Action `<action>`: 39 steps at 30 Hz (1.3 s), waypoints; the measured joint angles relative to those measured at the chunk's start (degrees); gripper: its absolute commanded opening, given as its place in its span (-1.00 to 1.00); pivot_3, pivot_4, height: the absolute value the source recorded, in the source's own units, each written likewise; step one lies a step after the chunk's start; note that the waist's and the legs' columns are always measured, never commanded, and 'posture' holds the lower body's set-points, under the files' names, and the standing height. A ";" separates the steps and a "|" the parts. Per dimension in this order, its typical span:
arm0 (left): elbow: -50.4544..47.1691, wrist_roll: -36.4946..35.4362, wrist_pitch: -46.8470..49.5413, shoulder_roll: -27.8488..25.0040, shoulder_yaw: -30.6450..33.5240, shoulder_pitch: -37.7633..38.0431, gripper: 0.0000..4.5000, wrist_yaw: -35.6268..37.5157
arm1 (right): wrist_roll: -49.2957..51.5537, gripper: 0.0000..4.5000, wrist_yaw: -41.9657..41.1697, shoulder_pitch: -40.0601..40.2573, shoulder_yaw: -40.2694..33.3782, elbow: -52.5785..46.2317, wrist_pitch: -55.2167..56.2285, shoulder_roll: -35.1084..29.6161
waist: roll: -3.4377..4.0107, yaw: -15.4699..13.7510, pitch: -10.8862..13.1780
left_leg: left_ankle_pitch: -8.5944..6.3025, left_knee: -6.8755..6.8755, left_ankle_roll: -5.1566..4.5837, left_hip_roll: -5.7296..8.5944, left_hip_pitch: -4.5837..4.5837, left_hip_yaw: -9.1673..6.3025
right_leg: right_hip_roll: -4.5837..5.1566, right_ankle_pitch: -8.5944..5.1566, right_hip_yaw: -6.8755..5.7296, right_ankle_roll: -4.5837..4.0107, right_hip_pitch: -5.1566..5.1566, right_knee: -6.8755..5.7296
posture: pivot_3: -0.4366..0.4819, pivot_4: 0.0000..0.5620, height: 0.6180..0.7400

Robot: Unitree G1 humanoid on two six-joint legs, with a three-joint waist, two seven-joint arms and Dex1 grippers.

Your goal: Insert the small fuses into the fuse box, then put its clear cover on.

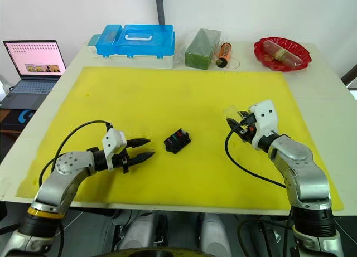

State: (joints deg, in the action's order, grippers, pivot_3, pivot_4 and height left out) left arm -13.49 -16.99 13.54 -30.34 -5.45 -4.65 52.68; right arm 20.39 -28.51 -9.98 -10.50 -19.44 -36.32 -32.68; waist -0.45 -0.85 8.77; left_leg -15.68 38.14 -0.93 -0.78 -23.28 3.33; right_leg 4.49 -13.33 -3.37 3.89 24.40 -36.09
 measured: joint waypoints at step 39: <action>6.88 10.21 0.30 11.61 -10.80 -8.01 0.24 -13.32 | 1.23 -0.20 0.28 0.56 -0.57 -3.47 -4.18 -2.44 | 0.17 -1.38 -0.12 | 0.00 0.11 -0.01 0.06 0.05 -0.03 | -0.06 -0.01 -0.04 -0.02 -0.11 0.00 | -0.05 -0.47 1.00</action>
State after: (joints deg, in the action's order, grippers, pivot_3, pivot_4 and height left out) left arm -6.61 -6.78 13.84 -18.74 -16.25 -12.66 39.36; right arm 21.62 -28.23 -9.42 -11.07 -22.91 -40.50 -35.12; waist -0.28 -2.23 8.65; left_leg -15.68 38.25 -0.94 -0.72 -23.23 3.31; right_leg 4.43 -13.35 -3.41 3.87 24.29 -36.09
